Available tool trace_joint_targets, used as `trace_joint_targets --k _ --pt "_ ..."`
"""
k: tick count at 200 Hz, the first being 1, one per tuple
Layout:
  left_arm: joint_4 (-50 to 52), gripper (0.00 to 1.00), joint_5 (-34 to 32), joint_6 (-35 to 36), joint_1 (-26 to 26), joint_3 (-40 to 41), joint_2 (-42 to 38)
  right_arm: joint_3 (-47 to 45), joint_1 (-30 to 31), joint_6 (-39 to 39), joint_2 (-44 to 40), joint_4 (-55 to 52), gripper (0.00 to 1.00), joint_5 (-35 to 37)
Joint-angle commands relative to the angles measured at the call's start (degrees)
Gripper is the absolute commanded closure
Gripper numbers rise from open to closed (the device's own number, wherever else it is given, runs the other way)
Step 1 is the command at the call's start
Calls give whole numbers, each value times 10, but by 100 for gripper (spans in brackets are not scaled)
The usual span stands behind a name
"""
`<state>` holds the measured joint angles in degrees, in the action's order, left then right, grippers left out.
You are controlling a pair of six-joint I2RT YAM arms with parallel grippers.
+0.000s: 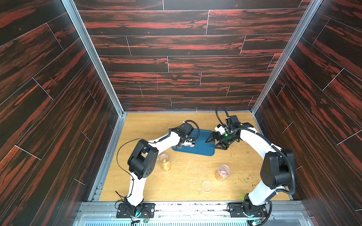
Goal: Pour the cookies out of the jar
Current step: Pour the cookies in the jar onto the tray.
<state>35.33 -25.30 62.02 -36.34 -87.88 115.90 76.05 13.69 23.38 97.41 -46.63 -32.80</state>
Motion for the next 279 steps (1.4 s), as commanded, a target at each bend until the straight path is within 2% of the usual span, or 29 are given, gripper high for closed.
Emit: trace_joint_targets --k 1,64,110,139,150,166,189,199,210,218,241,264,279 --pt "12 100 30 -15 2 -21 -47 -1 -3 5 6 -2 14 -5" --pt "21 100 83 -43 7 -30 -65 5 -3 12 15 3 14 -9" --pt "7 100 40 -24 29 38 -89 3 -3 13 14 7 14 -12" --pt "25 100 65 -55 15 -21 -66 0 -4 6 15 1 14 -9" --pt "21 100 65 -63 19 -7 -74 3 -4 1 14 -3 14 -8" --pt "-15 100 40 -27 21 15 -72 1 -5 -2 9 -2 14 -4" --pt "17 100 94 -69 10 -43 -54 1 -6 -3 13 -6 14 -11" --pt "22 100 78 -65 10 -21 -59 2 -7 -3 8 -7 15 -10" --pt "-8 100 47 -17 10 30 -63 -1 -7 -7 2 -5 14 -6" --pt "-8 100 41 7 3 30 -54 -5 -8 -9 2 -3 14 -6" --pt "17 100 57 -35 -8 -17 -38 -3 -13 -10 3 -10 15 -13" --pt "-16 100 -3 2 -6 44 -48 -5 -15 -19 -9 -13 14 -6" --pt "-2 100 5 -2 -6 26 -45 -10 -18 -20 -10 -14 14 -7"
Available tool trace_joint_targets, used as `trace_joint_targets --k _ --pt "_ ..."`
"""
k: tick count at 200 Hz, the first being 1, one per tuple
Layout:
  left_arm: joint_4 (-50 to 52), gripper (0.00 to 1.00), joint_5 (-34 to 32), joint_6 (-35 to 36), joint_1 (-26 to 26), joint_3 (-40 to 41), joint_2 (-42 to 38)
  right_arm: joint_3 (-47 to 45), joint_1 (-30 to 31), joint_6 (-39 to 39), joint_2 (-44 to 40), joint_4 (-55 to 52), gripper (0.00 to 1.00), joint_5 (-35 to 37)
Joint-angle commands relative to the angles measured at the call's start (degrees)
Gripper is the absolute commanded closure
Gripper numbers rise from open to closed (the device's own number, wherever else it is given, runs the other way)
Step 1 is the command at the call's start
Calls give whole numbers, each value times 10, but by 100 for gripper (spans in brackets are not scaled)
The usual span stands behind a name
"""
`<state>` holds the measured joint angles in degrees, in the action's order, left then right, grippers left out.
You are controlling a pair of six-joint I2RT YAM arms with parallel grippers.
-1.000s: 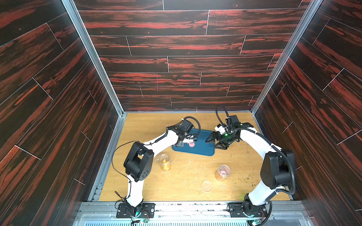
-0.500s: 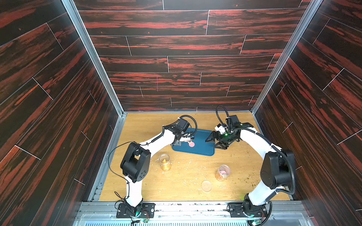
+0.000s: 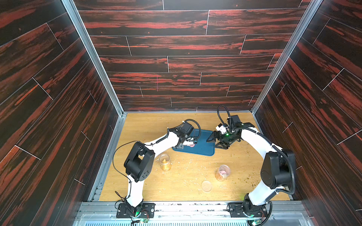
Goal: Pour the cookies out of the jar
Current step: Pour the cookies in the jar onto the tray.
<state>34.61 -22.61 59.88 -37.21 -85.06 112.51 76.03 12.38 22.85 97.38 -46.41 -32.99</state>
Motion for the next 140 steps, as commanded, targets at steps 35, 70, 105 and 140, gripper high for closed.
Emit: trace_joint_targets --k 35,70,105,140 --pt "2 100 -34 26 -3 -41 6 -13 -7 -14 -15 -15 14 -8" --pt "1 100 -46 20 -9 -42 11 -13 -9 -16 -19 -18 14 -9" --pt "-28 100 -80 61 -11 -41 19 -26 -10 -11 -16 -6 15 -20" --pt "-56 100 -93 79 -4 -13 17 -6 -10 -19 -18 -18 14 -10"
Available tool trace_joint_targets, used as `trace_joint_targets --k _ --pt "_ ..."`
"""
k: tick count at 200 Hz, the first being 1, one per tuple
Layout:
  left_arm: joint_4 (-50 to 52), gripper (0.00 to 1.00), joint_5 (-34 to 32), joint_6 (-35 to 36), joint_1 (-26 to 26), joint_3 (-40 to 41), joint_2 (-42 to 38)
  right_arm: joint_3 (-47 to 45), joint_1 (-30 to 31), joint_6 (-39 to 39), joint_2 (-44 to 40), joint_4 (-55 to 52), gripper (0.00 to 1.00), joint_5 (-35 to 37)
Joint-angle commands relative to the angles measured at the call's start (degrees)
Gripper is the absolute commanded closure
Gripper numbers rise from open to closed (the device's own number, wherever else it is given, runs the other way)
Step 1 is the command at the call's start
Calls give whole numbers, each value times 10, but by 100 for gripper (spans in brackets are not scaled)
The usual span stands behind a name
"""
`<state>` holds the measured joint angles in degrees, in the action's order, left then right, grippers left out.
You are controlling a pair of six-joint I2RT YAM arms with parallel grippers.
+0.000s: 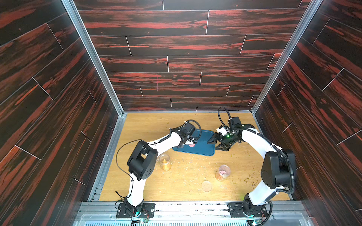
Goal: Pour the cookies out of the jar
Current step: Pour the cookies in the jar onto the tray.
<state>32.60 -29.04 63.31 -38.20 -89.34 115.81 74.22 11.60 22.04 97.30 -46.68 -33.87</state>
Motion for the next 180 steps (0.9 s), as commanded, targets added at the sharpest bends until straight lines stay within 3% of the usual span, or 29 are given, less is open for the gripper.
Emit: trace_joint_targets --k 1,13,30,56,84,109,135,162,180 --pt "-37 100 -29 48 6 31 -15 12 -2 -12 -16 -16 14 -1" --pt "-37 100 -29 53 -4 3 0 3 -2 -10 -12 -10 14 -7" --pt "-6 100 10 -1 -11 -35 -4 2 -2 -1 -9 -6 15 -19" --pt "-58 100 -39 63 8 66 -26 9 -2 -10 -11 -11 15 -6" --pt "-13 100 5 1 -12 -33 0 4 -2 0 -3 -5 15 -20" --pt "-68 100 -30 42 12 67 -36 13 -2 -11 -10 -14 15 -3" --pt "-22 100 3 5 -9 0 -22 5 -2 -3 -3 -7 15 -14" --pt "-62 100 -25 24 10 72 -48 17 -3 -7 -4 -10 15 -9" --pt "-35 100 -2 15 -6 23 -33 13 -2 -7 -1 -9 15 -11"
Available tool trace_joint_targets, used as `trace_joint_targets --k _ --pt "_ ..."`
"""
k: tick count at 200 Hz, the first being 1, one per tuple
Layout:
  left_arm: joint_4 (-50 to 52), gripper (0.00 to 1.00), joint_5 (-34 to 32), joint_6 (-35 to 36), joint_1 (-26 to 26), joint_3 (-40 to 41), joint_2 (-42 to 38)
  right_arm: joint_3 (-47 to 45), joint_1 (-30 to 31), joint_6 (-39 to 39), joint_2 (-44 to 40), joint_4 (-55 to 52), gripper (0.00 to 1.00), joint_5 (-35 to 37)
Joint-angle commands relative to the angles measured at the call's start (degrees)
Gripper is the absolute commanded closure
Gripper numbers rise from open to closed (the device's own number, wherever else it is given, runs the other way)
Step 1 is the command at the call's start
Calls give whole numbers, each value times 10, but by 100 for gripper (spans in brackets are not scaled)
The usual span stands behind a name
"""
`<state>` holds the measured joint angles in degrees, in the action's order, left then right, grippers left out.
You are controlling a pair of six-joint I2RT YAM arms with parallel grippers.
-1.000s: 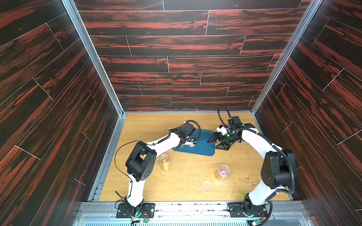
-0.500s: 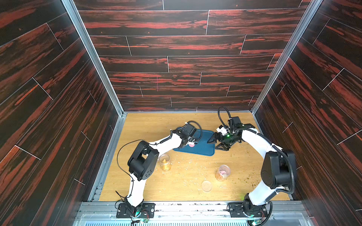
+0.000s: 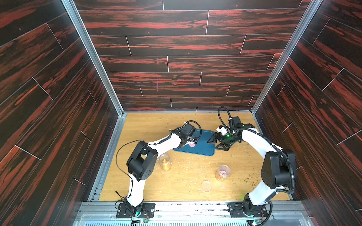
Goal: Pour the cookies out of the jar
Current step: Pour the cookies in the jar onto the tray.
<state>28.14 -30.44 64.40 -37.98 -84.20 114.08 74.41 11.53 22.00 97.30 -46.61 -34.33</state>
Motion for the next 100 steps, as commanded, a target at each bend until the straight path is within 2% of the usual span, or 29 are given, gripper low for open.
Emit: trace_joint_targets --k 1,18,45,59,78,100 --pt "11 100 14 2 -10 -33 -15 11 -2 -6 -1 -9 14 -6" --pt "28 100 26 -23 -17 -60 -11 12 -2 -2 -2 -7 15 -11" --pt "-15 100 -1 14 4 26 -39 12 -2 -8 -10 -11 14 -4" --pt "6 100 31 11 -15 -24 -16 5 -2 -5 -8 -6 15 -7" --pt "28 100 37 -41 -26 -75 -1 11 -2 0 -5 -6 14 -13" --pt "-12 100 0 8 -1 43 -40 18 -2 -8 -8 -11 15 -5"
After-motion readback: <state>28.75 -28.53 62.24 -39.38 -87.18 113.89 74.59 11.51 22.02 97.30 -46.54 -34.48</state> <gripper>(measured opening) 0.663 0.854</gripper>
